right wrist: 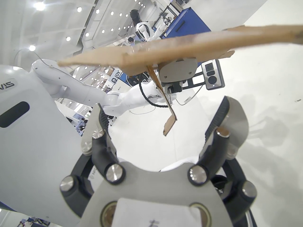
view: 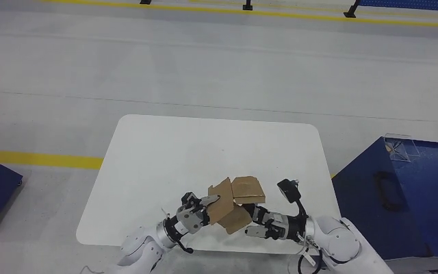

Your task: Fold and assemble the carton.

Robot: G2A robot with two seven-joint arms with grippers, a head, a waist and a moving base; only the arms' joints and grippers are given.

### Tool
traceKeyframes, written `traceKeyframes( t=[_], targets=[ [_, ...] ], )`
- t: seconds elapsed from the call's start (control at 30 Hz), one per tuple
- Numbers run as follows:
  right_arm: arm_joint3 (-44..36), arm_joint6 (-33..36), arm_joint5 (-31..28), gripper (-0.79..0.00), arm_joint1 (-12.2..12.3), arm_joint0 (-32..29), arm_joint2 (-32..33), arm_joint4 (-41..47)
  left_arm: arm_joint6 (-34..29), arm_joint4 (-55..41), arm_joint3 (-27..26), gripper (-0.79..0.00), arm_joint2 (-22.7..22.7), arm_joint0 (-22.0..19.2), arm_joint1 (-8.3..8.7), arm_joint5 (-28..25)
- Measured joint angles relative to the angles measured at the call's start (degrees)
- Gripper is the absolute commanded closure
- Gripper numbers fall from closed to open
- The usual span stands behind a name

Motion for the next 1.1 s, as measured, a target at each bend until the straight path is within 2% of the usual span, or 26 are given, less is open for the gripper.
traceKeyframes(
  t=[0.03,0.07,0.1,0.63,0.67,0.7,0.87,1.03,1.1],
  targets=[
    [0.32,0.13,0.04,-0.148,-0.08,0.39,-0.50,0.16,0.35,-0.23,0.22,0.000,-0.13,-0.05,-0.04,0.06],
    [0.55,0.20,0.03,-0.028,-0.12,0.63,-0.83,0.29,0.66,-0.33,0.40,0.000,-0.21,-0.11,-0.07,0.05],
    [0.80,0.27,0.03,0.000,-0.16,0.84,-1.09,0.38,0.88,-0.35,0.54,0.000,-0.23,-0.19,-0.11,0.03],
    [2.84,0.80,0.78,0.000,-0.42,2.92,-2.64,2.15,0.59,-0.92,1.85,0.000,-0.32,-0.78,-0.52,1.73],
    [2.85,0.81,0.83,0.000,-0.43,2.97,-2.68,2.13,0.57,-0.84,1.88,-0.588,-0.32,-0.78,-0.54,1.75],
    [2.84,0.83,0.85,0.000,-0.43,3.00,-2.73,2.12,0.62,-0.73,1.91,-0.785,-0.33,-0.78,-0.55,1.75],
    [2.74,1.08,1.70,0.000,-0.41,3.19,-2.78,2.04,2.29,0.27,2.47,-0.785,-1.90,-1.01,-0.54,-0.66],
    [1.96,1.54,3.55,0.000,-0.08,2.44,-1.41,1.38,9.97,7.35,5.64,-0.785,-7.85,-2.21,-0.07,-11.84],
    [1.78,2.33,4.24,0.000,0.13,1.93,-0.69,1.53,11.33,8.21,7.34,-0.785,-9.86,-2.91,0.16,-12.80]
  ],
)
